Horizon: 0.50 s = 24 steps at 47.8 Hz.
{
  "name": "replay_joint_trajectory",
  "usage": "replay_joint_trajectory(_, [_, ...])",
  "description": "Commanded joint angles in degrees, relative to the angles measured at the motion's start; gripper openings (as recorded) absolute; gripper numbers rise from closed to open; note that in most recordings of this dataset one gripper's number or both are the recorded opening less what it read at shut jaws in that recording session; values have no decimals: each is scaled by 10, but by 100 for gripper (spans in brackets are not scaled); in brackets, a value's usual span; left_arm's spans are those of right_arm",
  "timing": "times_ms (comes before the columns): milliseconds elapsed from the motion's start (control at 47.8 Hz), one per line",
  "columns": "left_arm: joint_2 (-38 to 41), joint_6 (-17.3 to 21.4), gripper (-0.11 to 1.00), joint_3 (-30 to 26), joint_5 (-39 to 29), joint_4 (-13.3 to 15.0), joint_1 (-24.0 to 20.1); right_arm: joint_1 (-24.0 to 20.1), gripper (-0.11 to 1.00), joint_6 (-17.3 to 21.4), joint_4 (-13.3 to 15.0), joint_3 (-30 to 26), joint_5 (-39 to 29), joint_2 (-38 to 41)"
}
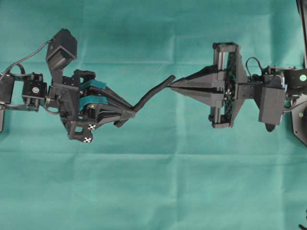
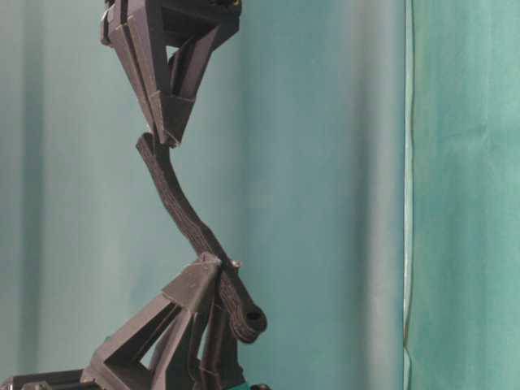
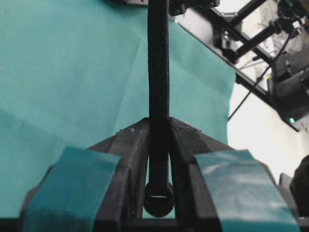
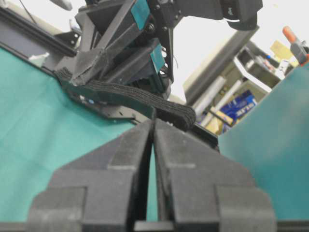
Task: Peel off the Velcro with your right arm.
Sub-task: 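Close the right gripper on the strap's free tip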
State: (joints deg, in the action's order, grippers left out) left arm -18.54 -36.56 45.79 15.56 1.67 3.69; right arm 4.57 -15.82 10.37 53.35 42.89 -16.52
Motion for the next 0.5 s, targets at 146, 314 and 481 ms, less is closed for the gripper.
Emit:
replay_joint_trajectory(146, [-4, 0, 10, -6, 6, 1, -3, -2, -10, 3, 1, -10, 5, -3])
replay_joint_trajectory(314, [-4, 0, 10, -7, 7, 0, -2, -13, -10, 2, 1, -11, 5, 4])
replay_joint_trajectory(481, [-4, 0, 10, -8, 11, 0, -3, -23, -10, 1, 1, -16, 4, 14])
